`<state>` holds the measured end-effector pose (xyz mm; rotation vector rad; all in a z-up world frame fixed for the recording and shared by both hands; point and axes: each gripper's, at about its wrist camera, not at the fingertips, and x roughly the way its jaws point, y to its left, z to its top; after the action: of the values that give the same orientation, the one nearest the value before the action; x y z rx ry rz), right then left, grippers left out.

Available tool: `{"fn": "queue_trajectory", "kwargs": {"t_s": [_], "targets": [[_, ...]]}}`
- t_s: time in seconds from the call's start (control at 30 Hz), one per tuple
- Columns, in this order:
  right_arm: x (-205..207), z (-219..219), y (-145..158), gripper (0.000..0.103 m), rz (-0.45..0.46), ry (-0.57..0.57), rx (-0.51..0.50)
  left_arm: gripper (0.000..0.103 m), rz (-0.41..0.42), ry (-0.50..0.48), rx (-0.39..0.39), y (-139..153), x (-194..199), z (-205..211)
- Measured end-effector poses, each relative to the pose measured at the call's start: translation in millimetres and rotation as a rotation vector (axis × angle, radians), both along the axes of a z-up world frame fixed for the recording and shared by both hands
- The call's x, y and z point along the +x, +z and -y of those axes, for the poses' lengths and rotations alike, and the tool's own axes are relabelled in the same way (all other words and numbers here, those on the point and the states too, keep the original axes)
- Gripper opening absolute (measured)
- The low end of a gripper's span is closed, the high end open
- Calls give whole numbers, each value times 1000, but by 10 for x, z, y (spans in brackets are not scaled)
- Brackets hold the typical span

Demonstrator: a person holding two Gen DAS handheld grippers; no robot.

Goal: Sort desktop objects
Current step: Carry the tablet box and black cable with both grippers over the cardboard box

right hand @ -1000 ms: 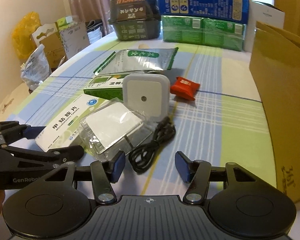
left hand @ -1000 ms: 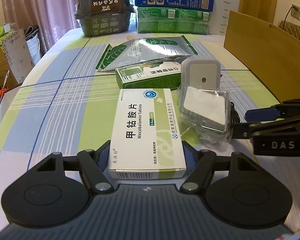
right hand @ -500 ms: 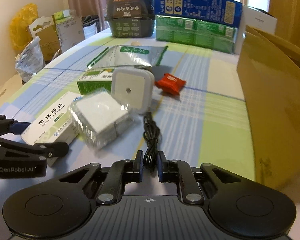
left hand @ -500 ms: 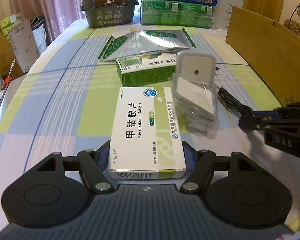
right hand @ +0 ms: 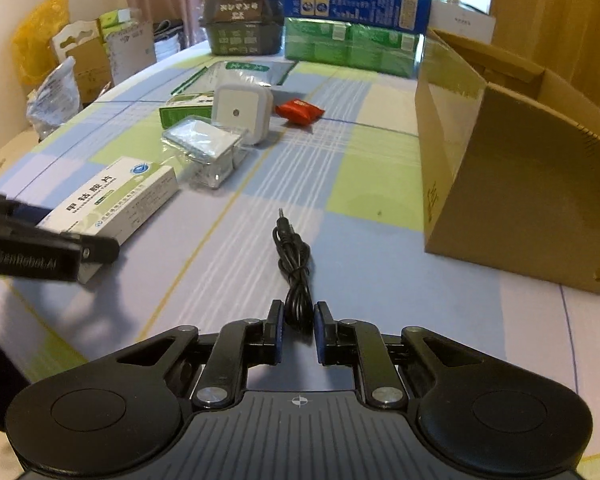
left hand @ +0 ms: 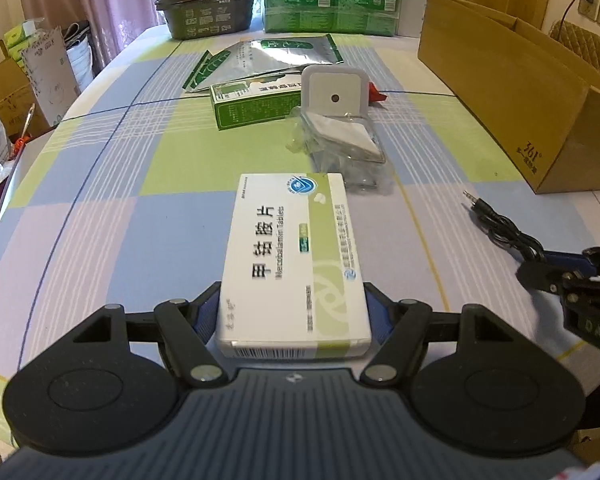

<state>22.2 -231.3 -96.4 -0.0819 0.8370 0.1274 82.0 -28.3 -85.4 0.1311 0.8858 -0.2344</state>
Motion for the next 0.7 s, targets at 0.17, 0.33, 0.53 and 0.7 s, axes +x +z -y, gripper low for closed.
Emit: {"fn": "queue_trajectory", "kwargs": {"t_s": [0.17,0.33,0.53,0.7], "targets": [[54,-16,6,36,26,5,3,74,13,7,9,15,79,17],[106,-33,-27,36,43,37,-11,74,15,-6,13,-15,138,18],[151,-33,-73,35,55,46,-14,74,12,-25,6,-57,179,45],[156,-10,-85,32,64,62,-8,74,20,-27,2,-64,205,52]]}}
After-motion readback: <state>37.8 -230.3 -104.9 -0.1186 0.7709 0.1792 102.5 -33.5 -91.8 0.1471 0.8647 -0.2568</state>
